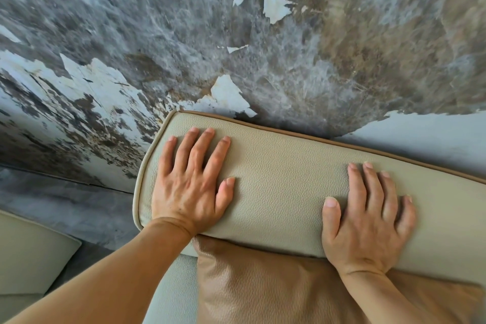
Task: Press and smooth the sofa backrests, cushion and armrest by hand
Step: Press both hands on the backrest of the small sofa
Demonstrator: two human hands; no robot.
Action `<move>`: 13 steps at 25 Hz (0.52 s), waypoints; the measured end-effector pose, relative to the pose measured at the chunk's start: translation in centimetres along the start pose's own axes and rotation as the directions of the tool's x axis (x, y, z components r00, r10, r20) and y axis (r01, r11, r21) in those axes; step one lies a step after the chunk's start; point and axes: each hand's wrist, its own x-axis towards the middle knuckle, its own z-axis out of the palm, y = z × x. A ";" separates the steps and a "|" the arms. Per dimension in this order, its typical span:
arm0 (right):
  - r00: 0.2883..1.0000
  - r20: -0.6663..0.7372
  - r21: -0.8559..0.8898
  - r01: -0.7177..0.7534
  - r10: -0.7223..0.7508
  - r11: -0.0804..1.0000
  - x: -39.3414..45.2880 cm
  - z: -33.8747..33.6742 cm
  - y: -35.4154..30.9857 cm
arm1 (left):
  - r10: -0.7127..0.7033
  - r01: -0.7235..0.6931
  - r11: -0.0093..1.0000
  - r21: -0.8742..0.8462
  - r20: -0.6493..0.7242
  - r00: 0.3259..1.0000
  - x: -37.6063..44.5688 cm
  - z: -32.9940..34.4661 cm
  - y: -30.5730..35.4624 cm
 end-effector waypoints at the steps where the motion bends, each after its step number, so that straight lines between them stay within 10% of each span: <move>1: 1.000 0.001 -0.003 0.001 -0.001 1.000 0.1 0.1 0.0 | 0.001 -0.001 1.000 0.001 -0.001 1.000 0.1 0.2 0.0; 13: 1.000 0.008 -0.008 -0.028 0.028 1.000 1.7 1.3 0.3 | 0.022 -0.022 1.000 -0.006 -0.007 1.000 2.3 1.7 0.2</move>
